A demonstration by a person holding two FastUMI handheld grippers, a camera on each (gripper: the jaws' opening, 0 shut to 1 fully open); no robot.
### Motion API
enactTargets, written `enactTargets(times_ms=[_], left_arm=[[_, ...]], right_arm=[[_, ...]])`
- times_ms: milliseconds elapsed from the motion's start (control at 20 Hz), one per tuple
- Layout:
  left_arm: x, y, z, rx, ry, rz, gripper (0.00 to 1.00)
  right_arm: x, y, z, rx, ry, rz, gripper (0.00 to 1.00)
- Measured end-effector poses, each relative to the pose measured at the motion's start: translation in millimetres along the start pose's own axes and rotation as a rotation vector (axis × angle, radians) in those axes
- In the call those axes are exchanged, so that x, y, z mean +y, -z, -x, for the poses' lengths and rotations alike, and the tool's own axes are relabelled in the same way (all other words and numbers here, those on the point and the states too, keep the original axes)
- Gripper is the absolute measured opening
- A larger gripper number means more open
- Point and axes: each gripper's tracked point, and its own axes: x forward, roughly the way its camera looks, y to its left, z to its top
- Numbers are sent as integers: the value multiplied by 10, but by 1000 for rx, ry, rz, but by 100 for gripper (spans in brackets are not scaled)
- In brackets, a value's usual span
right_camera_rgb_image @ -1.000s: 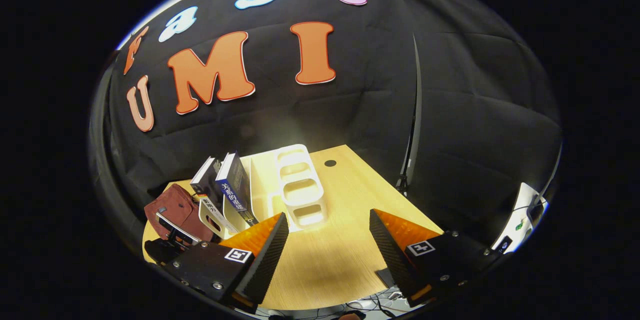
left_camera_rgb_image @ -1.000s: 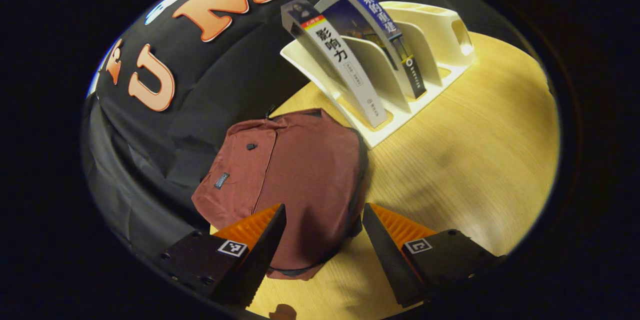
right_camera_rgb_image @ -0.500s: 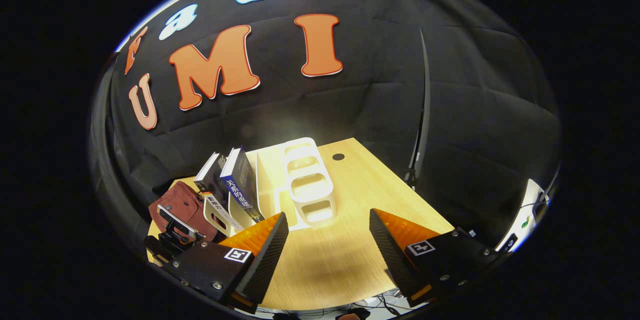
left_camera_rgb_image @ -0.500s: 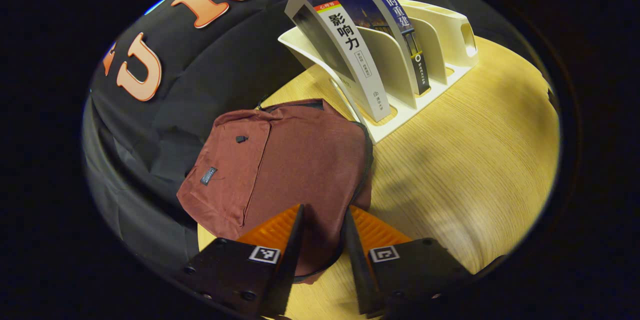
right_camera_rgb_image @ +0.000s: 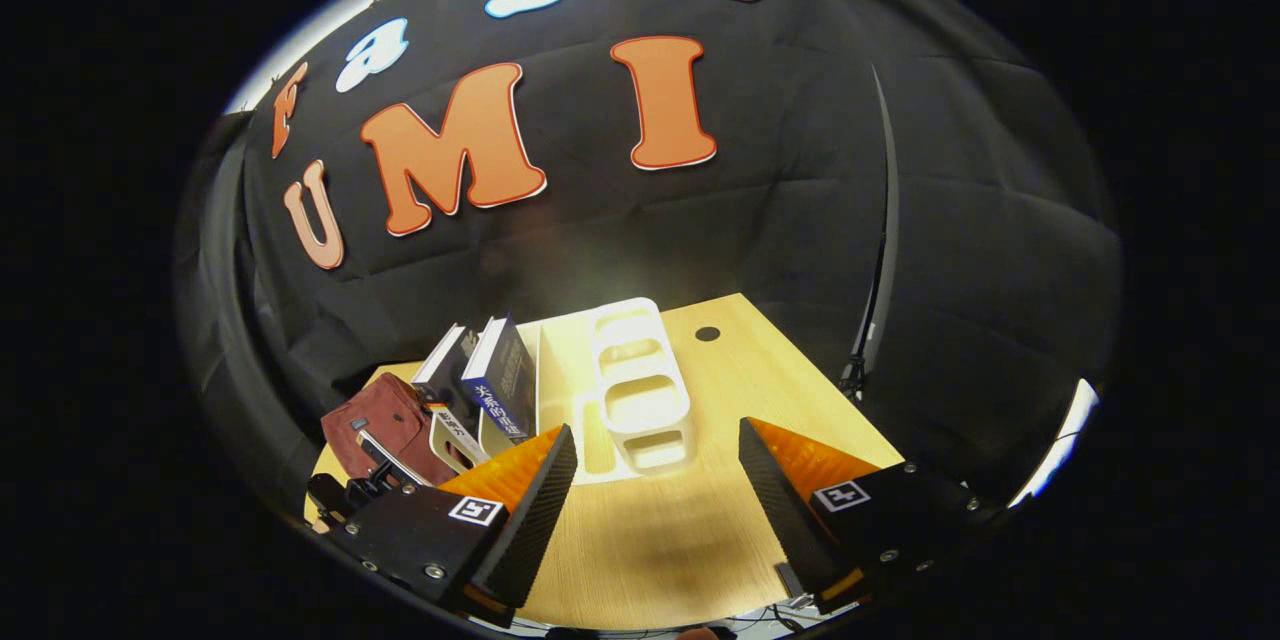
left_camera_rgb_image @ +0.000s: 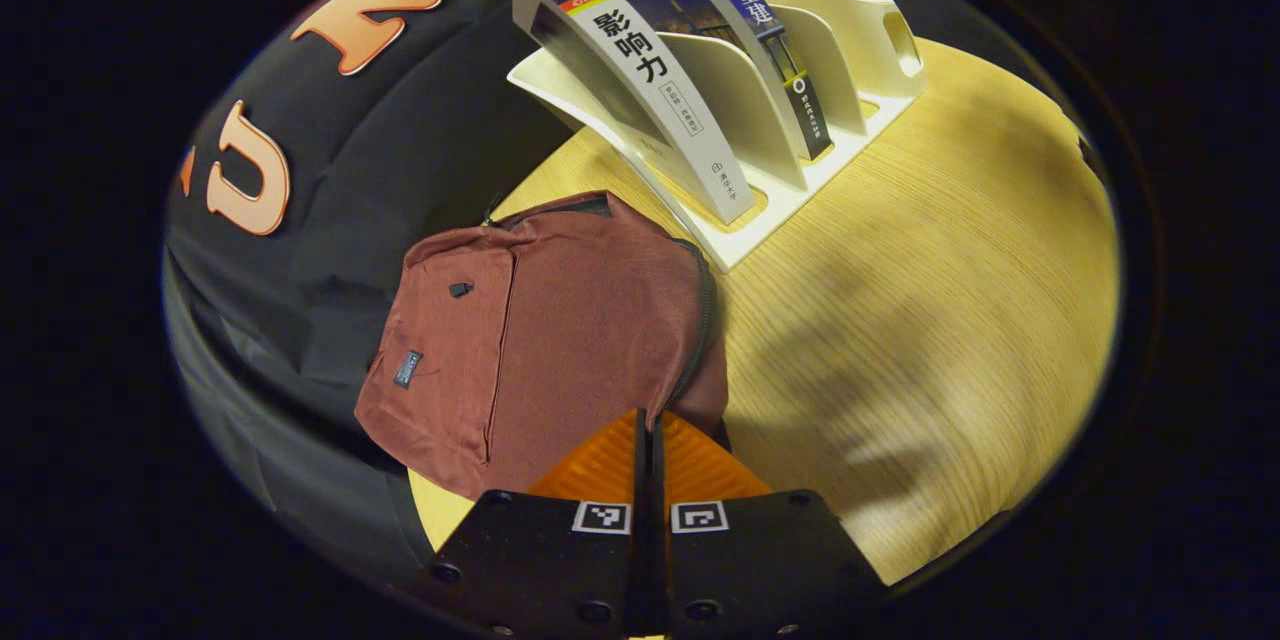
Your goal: Open the schoolbag, grab two books from the bookshelf and put them into the schoolbag.
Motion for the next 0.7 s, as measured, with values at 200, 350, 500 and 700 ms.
enactTargets(times_ms=[200, 350, 500, 700], left_arm=[[151, -94, 187, 6, 90, 57, 1], [398, -184, 439, -10, 221, 97, 1], [841, -243, 703, -70, 344, 120, 0], [1552, -313, 848, -123, 391, 91, 1]], right_arm=[[268, 85, -53, 34, -51, -73, 97], [379, 166, 37, 2, 51, -73, 97], [640, 291, 117, -12, 101, -108, 97], [1013, 553, 216, 50, 133, -125, 97]])
